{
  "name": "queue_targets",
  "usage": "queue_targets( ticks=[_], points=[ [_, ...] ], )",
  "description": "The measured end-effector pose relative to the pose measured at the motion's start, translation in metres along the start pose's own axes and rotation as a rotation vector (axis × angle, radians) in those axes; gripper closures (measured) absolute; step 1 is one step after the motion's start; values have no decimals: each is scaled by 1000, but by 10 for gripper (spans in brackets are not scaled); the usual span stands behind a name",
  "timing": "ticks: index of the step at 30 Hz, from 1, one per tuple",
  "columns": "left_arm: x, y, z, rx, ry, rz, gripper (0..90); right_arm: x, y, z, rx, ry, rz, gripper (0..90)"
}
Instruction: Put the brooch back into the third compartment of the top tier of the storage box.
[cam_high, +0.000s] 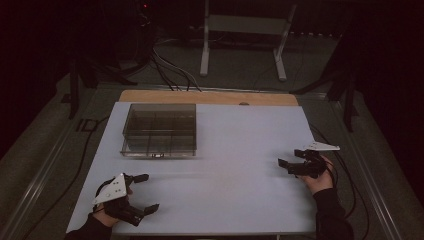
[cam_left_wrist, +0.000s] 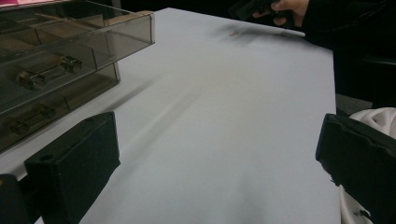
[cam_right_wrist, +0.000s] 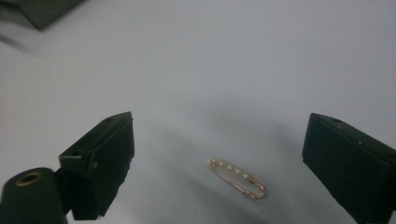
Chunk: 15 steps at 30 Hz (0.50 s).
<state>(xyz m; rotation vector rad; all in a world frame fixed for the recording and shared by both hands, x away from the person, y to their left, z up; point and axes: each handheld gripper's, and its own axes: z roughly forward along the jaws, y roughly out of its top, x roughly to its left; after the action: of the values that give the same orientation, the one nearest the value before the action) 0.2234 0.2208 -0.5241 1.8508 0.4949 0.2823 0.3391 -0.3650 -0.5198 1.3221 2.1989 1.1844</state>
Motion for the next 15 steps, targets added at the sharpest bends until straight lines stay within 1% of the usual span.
queue_targets(
  ticks=[1, 3, 4, 6, 7, 9, 10, 13, 15],
  points=[
    [0, 0, 0, 1, 0, -2, 6, -1, 0, 1, 18, -3, -6, 184],
    [0, 0, 0, 2, 0, -1, 6, -2, -1, 2, 31, -15, -12, 245],
    [0, 0, 0, 1, -1, 0, 6, -2, -1, 2, 39, -9, -10, 296],
    [0, 0, 0, 1, -1, 0, 6, -4, -1, 4, 46, -18, -15, 338],
    [0, 0, 0, 2, -1, 0, 6, -4, -1, 5, 52, -12, -14, 370],
    [0, 0, 0, 2, -2, -1, 6, -5, -1, 6, 59, -17, -23, 397],
    [0, 0, 0, -1, -2, 0, 6, -5, -1, 7, 67, -11, -24, 423],
    [0, 0, 0, 1, -3, -2, 6, -6, -2, 12, 91, -10, -35, 460],
    [0, 0, 0, 0, -2, 0, 6, -6, -3, 14, 107, -19, -40, 482]
  ],
)
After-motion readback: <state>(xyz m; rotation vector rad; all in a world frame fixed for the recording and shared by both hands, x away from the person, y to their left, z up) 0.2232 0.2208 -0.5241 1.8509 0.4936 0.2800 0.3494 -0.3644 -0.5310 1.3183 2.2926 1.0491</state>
